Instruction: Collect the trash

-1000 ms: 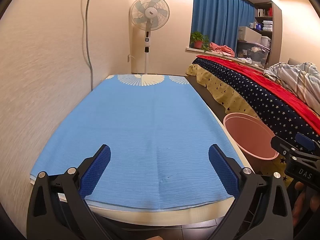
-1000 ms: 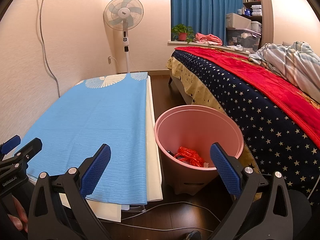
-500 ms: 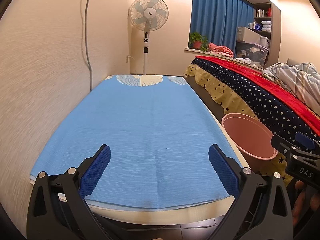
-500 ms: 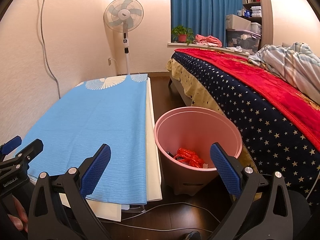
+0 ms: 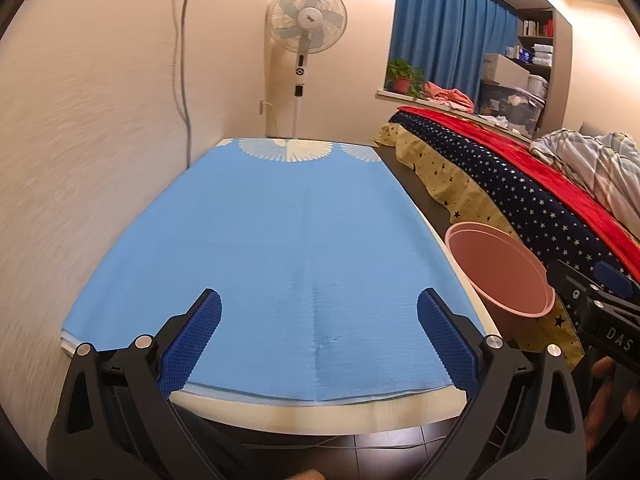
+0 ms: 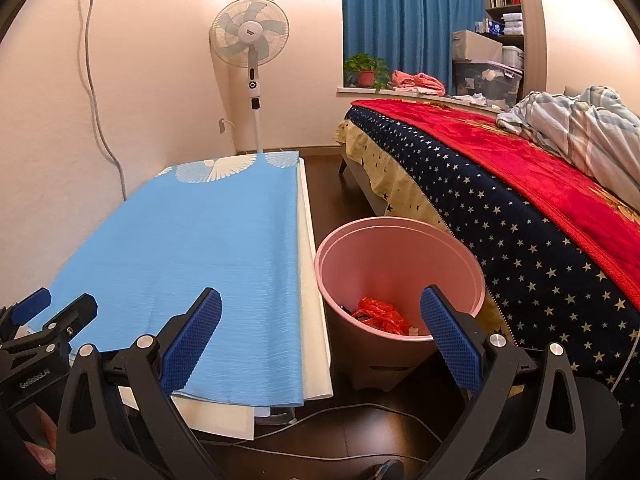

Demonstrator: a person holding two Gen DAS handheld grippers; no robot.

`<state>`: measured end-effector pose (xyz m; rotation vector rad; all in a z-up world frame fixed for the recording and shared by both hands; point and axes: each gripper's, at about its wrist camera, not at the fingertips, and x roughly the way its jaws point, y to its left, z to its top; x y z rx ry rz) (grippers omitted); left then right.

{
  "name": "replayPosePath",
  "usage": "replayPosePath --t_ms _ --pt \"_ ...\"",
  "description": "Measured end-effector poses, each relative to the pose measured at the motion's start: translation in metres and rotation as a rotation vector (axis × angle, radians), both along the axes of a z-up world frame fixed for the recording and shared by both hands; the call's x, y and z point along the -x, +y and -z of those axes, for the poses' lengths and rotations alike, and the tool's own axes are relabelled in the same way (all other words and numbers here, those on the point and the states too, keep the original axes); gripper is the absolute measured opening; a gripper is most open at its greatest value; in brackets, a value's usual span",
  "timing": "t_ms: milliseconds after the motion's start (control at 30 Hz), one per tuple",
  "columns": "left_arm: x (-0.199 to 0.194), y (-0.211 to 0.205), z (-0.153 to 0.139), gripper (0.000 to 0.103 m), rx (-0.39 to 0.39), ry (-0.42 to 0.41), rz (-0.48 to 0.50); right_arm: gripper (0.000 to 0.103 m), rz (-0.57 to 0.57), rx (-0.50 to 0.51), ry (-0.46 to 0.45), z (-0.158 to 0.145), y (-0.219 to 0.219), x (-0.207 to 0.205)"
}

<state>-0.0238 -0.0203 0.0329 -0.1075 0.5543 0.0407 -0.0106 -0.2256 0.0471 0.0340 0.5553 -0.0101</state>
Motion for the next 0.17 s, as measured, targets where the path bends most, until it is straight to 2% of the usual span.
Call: replayPosePath --t_ms 167 --pt "0.0066 -0.0029 -0.0032 0.095 -0.014 -0.015 0.003 0.098 -0.006 0.005 -0.008 -0.0043 0.0041 0.0042"
